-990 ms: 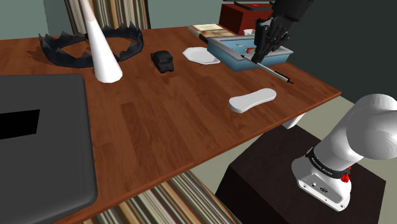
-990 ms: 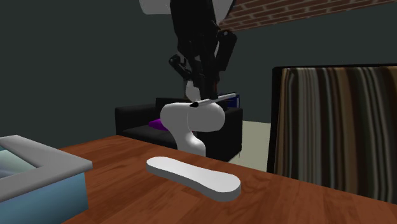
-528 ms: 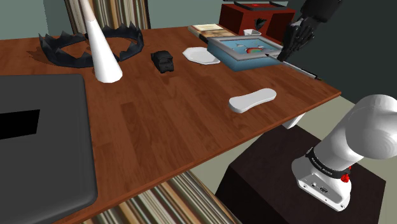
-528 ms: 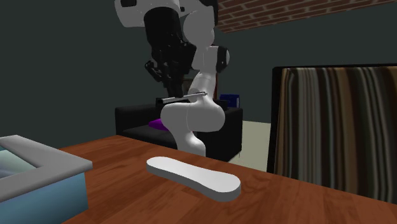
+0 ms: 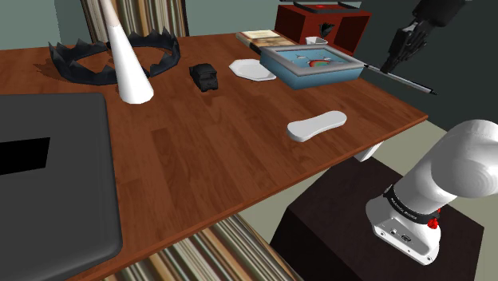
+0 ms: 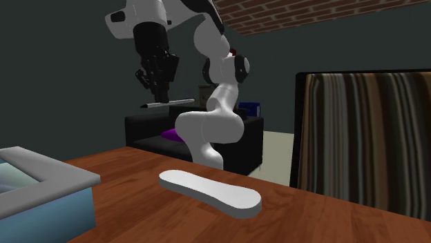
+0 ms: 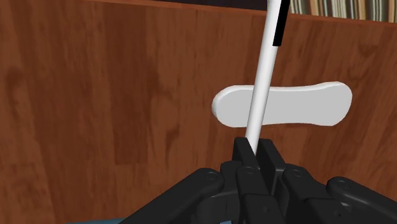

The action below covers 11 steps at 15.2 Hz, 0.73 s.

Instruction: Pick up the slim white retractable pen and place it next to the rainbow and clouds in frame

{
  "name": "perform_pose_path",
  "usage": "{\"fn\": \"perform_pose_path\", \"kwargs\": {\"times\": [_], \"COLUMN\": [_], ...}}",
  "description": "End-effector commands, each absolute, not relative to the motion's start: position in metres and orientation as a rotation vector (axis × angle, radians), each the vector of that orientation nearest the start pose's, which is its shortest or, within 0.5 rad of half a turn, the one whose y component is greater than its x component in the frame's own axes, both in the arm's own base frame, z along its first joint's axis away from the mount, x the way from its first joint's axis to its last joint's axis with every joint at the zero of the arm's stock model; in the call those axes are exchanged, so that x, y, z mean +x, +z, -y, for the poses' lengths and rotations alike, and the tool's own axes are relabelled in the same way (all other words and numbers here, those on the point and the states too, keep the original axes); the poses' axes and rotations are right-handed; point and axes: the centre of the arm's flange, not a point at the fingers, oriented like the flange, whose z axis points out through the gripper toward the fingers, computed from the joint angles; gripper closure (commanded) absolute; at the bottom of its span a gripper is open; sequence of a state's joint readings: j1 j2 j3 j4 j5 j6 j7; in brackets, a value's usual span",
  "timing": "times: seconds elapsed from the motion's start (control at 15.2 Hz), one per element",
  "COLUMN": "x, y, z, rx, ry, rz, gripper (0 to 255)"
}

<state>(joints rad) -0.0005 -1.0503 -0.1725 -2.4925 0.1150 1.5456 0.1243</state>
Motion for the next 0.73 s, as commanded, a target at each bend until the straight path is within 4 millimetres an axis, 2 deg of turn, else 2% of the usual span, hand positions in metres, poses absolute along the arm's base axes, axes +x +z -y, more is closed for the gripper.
{"fn": "perform_pose_path", "kwargs": {"times": [0.0,0.66], "x": [0.228,0.228], "y": [0.586,0.534], "z": [0.060,0.060], "rx": [-2.858,-2.858], "ry": [-0.133,-0.133], "rz": [-0.299,-0.299], "gripper": [255,255]}}
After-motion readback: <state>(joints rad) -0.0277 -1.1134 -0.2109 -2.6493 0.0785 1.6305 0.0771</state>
